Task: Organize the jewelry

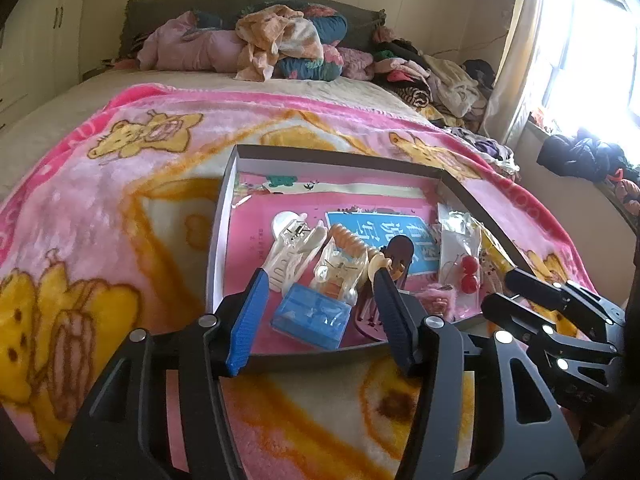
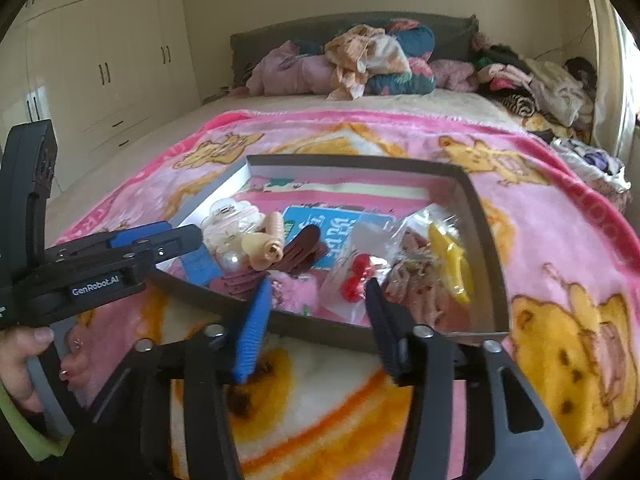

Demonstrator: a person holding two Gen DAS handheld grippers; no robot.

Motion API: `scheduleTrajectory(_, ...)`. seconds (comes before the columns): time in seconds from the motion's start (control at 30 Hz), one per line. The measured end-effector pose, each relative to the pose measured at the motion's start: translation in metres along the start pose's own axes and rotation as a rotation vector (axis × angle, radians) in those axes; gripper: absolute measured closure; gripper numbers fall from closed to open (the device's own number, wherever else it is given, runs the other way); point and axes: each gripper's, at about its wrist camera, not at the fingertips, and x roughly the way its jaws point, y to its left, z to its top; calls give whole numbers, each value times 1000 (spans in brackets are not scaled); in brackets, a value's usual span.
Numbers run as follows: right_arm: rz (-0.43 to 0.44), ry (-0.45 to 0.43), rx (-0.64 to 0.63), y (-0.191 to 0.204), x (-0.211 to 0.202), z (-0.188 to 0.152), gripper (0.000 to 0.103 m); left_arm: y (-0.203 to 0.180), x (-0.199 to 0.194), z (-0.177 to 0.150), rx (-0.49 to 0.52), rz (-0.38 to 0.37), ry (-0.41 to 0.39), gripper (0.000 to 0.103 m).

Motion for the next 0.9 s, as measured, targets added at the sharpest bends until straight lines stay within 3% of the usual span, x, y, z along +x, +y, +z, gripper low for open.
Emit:
scheduleTrajectory(0.2, -46, -38, 5, -5, -12, 2, 21, -3, -10, 3, 3, 6, -13, 44)
scheduleTrajectory(0.37, -85, -77, 7, -8, -24, 1, 8, -5, -19, 3, 5, 2, -29, 30)
scheduleTrajectory(0.57, -117, -98, 21, -11, -35, -1, 7, -9, -30, 4, 17, 16, -54, 12)
scheduleTrajectory(0.9, -154, -150, 39, -11, -58, -10, 7, -14, -51, -4, 41, 52, -90, 12)
